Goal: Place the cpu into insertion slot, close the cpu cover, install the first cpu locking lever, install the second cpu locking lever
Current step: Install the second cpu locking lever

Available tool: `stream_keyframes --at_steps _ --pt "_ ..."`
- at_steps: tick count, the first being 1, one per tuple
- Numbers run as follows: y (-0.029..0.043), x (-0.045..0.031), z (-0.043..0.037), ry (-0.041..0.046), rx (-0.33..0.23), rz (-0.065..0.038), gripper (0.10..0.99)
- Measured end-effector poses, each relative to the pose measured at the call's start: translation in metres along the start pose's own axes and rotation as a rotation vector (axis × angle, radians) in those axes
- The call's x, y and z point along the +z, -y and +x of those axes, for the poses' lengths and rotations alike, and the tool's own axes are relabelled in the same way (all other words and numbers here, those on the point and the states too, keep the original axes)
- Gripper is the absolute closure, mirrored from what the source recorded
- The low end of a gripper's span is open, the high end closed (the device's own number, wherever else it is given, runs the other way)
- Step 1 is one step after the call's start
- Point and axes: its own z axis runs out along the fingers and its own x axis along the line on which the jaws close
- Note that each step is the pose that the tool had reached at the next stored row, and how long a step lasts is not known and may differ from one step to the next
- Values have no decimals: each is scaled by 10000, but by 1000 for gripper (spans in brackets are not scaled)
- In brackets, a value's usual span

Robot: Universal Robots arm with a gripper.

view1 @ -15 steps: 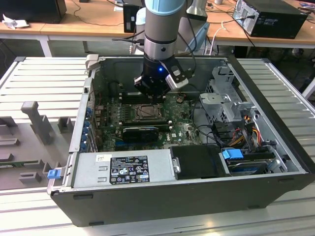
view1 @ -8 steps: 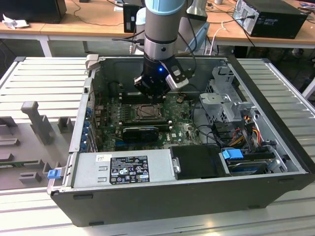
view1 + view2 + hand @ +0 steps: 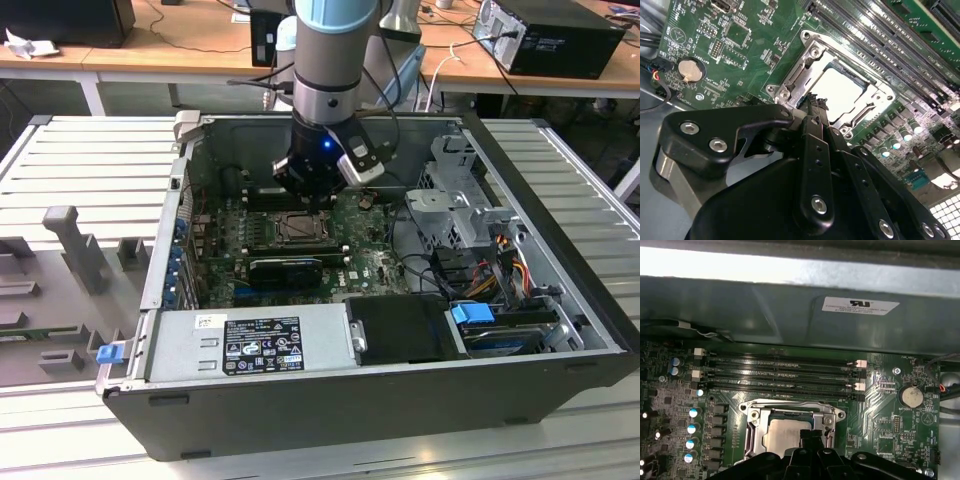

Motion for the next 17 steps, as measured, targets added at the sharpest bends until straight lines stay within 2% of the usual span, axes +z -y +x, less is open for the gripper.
stream_keyframes --at_steps 4,13,17 --pt "28 -3 2 1 1 0 980" --pt "33 -105 3 0 2 1 980" --pt "64 -113 5 0 0 0 980"
